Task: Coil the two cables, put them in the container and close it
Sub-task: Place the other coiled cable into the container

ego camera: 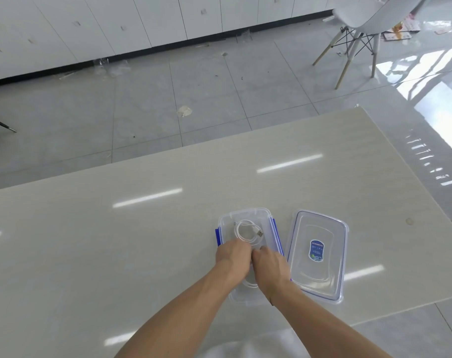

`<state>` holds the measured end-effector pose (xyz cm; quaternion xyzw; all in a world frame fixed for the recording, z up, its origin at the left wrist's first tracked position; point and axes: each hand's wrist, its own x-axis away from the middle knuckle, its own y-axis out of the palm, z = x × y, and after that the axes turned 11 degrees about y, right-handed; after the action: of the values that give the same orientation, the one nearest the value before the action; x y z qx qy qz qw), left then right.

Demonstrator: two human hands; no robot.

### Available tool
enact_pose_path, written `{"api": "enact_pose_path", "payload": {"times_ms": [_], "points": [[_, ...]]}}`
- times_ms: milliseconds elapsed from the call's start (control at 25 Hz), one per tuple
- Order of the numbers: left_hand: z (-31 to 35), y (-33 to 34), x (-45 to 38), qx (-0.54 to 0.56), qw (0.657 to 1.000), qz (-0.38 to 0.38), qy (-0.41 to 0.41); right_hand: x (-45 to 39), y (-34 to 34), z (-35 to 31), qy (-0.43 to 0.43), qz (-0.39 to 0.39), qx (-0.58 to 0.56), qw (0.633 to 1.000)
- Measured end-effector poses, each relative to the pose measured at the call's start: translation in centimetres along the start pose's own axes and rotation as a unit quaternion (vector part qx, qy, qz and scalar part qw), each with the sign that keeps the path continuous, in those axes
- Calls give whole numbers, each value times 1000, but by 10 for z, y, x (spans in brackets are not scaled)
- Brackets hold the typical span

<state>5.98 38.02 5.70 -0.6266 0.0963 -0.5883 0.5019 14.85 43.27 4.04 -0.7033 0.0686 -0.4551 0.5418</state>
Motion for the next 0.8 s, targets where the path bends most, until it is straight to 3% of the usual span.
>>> {"api": "enact_pose_path", "payload": {"times_ms": [480, 640, 800], "points": [[-3, -9, 7, 23, 999, 22, -3, 7, -15, 4, 14, 8, -57, 998], [-7, -24, 12, 65, 996, 59, 9, 15, -30, 17, 22, 80, -161, 984], [-1, -38, 11, 182, 973, 130, 48, 25, -46, 57, 88, 140, -319, 933]]}}
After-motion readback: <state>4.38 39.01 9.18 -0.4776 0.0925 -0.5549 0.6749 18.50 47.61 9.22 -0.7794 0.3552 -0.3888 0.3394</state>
